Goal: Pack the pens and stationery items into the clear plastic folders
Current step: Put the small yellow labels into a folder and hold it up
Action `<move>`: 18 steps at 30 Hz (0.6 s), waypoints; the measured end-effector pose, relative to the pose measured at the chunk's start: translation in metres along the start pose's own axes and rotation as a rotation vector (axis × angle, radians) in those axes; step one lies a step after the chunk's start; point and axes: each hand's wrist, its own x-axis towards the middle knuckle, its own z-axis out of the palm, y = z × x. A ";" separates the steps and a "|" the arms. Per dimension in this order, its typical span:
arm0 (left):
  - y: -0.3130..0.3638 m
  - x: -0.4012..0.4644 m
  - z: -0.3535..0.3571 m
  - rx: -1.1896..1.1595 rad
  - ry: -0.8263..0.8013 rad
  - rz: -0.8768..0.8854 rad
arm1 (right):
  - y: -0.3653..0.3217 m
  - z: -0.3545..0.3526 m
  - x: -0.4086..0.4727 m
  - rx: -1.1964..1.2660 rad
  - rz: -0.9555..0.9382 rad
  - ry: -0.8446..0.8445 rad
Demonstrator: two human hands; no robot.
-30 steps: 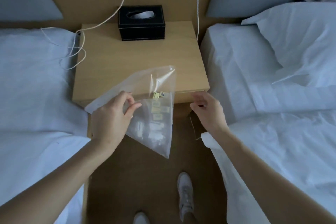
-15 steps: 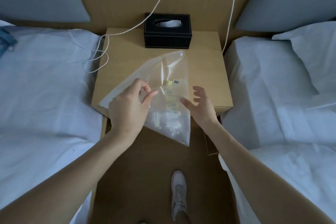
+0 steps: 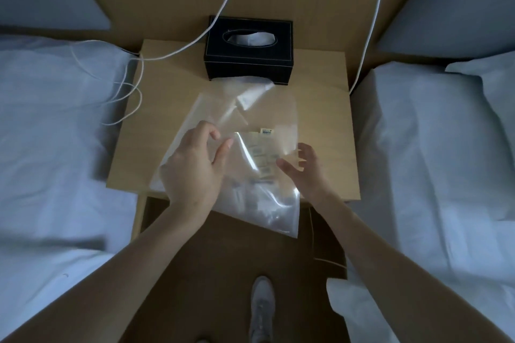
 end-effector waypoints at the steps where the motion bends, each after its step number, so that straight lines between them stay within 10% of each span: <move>1: -0.001 0.002 0.002 0.026 -0.005 0.008 | 0.001 0.002 0.003 0.014 -0.001 0.012; 18: -0.115 0.080 0.055 -0.020 -0.427 -0.410 | 0.034 -0.011 0.053 0.136 0.077 0.268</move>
